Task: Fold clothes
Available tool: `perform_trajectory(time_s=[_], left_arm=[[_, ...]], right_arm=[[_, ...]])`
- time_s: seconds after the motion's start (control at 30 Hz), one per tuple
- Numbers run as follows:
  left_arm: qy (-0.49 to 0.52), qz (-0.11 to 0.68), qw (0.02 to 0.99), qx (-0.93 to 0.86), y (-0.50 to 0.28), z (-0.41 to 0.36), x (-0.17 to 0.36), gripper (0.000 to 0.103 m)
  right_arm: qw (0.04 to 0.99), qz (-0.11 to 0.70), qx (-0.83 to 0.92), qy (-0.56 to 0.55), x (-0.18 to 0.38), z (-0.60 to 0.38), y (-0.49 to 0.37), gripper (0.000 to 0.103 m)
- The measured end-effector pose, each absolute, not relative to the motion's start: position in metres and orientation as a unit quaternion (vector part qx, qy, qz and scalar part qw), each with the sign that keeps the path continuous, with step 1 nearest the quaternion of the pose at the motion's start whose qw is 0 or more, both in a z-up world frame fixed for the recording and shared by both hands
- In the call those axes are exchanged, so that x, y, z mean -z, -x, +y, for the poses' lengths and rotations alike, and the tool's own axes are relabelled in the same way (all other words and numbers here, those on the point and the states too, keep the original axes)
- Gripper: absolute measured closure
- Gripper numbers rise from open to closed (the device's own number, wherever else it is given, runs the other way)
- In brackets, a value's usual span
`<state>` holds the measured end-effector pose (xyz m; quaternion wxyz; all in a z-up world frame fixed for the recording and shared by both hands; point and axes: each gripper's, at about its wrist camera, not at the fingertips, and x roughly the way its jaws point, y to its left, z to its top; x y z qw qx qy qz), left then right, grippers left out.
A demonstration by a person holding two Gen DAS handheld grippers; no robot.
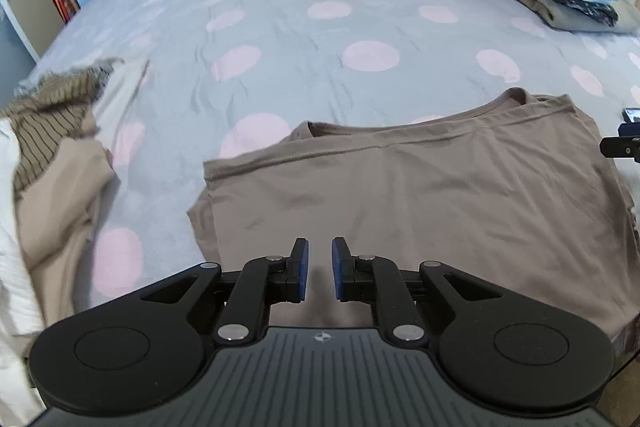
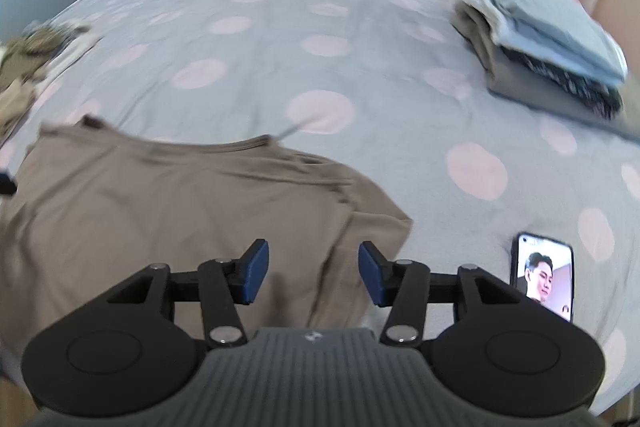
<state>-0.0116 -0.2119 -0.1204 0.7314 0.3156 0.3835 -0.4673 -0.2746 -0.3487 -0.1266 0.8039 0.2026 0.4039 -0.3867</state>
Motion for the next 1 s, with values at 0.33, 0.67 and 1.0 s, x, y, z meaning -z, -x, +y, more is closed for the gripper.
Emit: perform_trajectory(time_s=[0.33,0.67,1.0], left_arm=[[-0.300,0.391,0.742,0.454,-0.005,-0.224,0.133,0.092],[-0.314,0.389,0.737,0.455,0.002,-0.232,0.141,0.092],[-0.293,0.381,0.741,0.469,0.004,-0.222,0.127,0.092]], right_arm=[[0.740,0.399,0.430,-0.330,0.161,-0.402,0.283,0.037],[0.740,0.408,0.428,-0.321,0.170,-0.394,0.262,0.086],[0.763,0.374,0.407,-0.336,0.136,-0.374,0.244,0.092]])
